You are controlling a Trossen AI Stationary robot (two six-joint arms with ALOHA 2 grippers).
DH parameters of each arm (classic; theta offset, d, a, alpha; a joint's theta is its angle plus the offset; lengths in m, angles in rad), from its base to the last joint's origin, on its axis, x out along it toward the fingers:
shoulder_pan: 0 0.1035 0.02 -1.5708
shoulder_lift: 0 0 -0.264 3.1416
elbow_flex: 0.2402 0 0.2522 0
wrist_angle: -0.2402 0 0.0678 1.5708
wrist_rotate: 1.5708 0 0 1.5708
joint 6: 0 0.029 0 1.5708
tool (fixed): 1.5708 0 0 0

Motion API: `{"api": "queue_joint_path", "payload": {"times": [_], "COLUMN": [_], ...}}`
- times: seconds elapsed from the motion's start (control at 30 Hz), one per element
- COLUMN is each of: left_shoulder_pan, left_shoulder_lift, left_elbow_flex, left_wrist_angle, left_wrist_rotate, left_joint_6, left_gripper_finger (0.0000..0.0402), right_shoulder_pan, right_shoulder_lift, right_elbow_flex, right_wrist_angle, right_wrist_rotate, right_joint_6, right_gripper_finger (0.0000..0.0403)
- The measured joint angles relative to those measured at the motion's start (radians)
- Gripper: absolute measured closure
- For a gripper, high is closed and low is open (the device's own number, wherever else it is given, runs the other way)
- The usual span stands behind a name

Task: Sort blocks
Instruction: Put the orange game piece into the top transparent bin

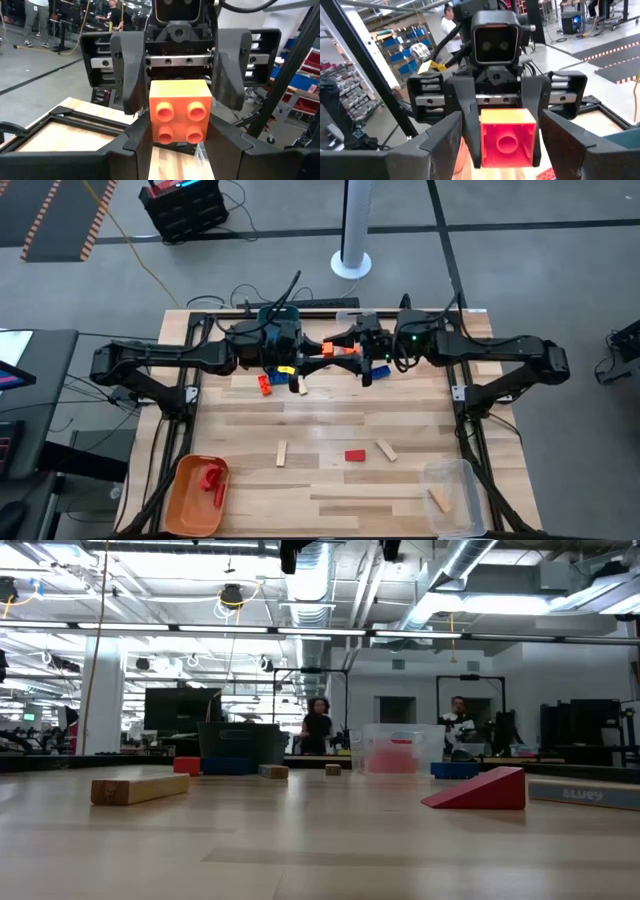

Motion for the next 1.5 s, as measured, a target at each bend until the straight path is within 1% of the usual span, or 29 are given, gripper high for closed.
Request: {"api": "queue_joint_path", "payload": {"times": [0.13,0.23,0.33,0.5,0.57,0.63,0.87,0.97,1.1,1.3,1.4,1.5], "left_shoulder_pan": [-0.002,-0.002,-0.002,-0.001,-0.001,-0.001,-0.004,-0.005,-0.005,-0.006,-0.006,-0.006], "left_shoulder_lift": [0.0,0.0,-0.002,-0.002,-0.002,-0.002,-0.003,-0.003,-0.002,-0.001,0.0,0.002], "left_elbow_flex": [0.0,0.0,0.0,0.0,0.0,0.0,0.0,0.0,0.0,0.0,0.0,0.0], "left_wrist_angle": [-0.001,-0.006,-0.015,-0.031,-0.031,-0.048,-0.08,-0.079,-0.081,-0.082,-0.084,-0.094], "left_wrist_rotate": [0.0,0.0,-0.006,-0.004,-0.002,0.0,0.003,0.003,0.007,0.013,0.013,0.017], "left_joint_6": [0.0,-0.007,-0.01,-0.009,-0.006,-0.004,-0.017,-0.021,-0.006,0.002,0.005,0.007], "left_gripper_finger": [0.0262,0.0262,0.0262,0.0262,0.0262,0.026,0.0233,0.0236,0.027,0.027,0.027,0.027], "right_shoulder_pan": [0.0,0.0,0.0,-0.003,-0.007,-0.007,-0.007,-0.007,-0.008,-0.009,-0.014,-0.014], "right_shoulder_lift": [0.014,0.028,0.038,0.036,0.035,0.035,0.036,0.036,0.037,0.038,0.039,0.039], "right_elbow_flex": [0.0,0.0,0.0,0.0,0.0,0.0,-0.001,-0.001,-0.001,-0.001,-0.001,-0.001], "right_wrist_angle": [-0.002,-0.002,0.013,0.003,-0.002,-0.005,-0.008,-0.002,-0.002,-0.002,0.0,0.021], "right_wrist_rotate": [0.0,0.0,0.0,-0.001,-0.006,-0.011,-0.012,-0.013,-0.026,-0.03,-0.034,-0.034], "right_joint_6": [-0.012,-0.015,-0.016,-0.039,-0.042,-0.042,-0.022,0.0,0.016,0.042,0.045,0.044], "right_gripper_finger": [0.0138,0.0149,0.0183,0.0258,0.0276,0.0282,0.0281,0.0276,0.0245,0.0182,0.0168,0.0165]}}
